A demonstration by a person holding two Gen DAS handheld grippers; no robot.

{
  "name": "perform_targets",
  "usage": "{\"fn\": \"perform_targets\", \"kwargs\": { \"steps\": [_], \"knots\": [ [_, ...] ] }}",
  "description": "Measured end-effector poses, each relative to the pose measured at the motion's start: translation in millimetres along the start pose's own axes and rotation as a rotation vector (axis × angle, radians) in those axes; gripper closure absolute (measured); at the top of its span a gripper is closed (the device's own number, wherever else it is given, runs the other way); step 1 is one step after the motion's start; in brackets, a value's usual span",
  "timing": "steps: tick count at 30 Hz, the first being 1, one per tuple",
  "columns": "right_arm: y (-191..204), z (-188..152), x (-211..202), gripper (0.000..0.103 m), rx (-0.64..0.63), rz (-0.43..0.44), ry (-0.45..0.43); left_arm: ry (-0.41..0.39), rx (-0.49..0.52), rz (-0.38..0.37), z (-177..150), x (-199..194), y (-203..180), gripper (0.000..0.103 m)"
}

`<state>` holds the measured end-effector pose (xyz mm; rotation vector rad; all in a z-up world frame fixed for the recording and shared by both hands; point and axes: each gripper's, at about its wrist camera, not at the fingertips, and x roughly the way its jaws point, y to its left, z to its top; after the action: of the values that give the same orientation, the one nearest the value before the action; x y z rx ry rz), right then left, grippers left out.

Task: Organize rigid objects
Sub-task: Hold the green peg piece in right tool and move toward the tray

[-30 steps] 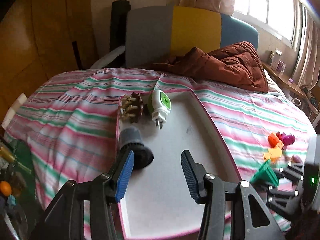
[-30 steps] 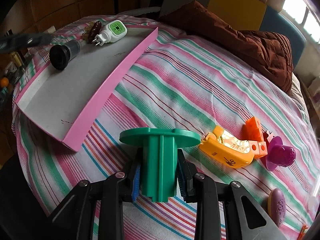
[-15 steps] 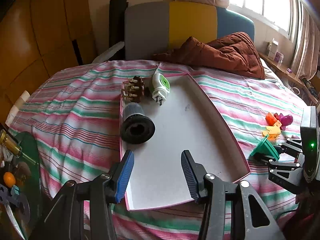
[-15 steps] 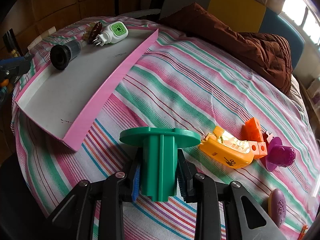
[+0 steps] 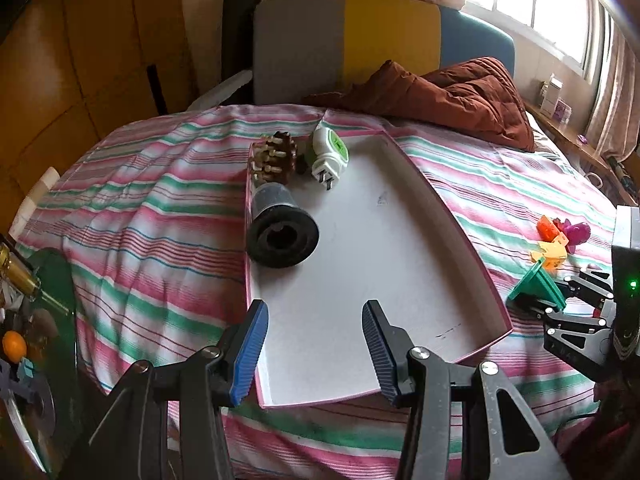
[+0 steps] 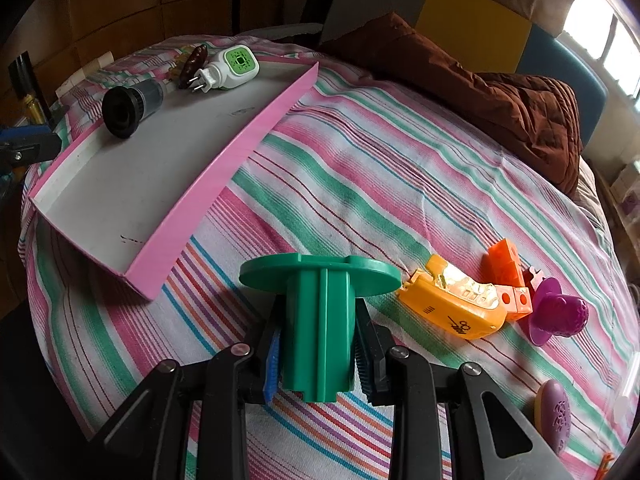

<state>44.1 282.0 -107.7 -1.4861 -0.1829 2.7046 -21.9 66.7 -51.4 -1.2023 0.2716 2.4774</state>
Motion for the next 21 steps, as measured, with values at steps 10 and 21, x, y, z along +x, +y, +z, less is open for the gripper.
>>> {"fn": "perform_targets", "kwargs": {
  "steps": [10, 21],
  "knots": [
    [-0.4, -1.0, 1.6, 0.072, 0.024, 0.005, -0.013, 0.013, -0.030, -0.005, -3.6, 3.5, 12.9, 0.054],
    [3.4, -0.4, 1.4, 0.072, 0.111, -0.045, 0.002, 0.028, -0.092, -0.018, -9.5, 5.7, 33.5, 0.054]
  ]
}}
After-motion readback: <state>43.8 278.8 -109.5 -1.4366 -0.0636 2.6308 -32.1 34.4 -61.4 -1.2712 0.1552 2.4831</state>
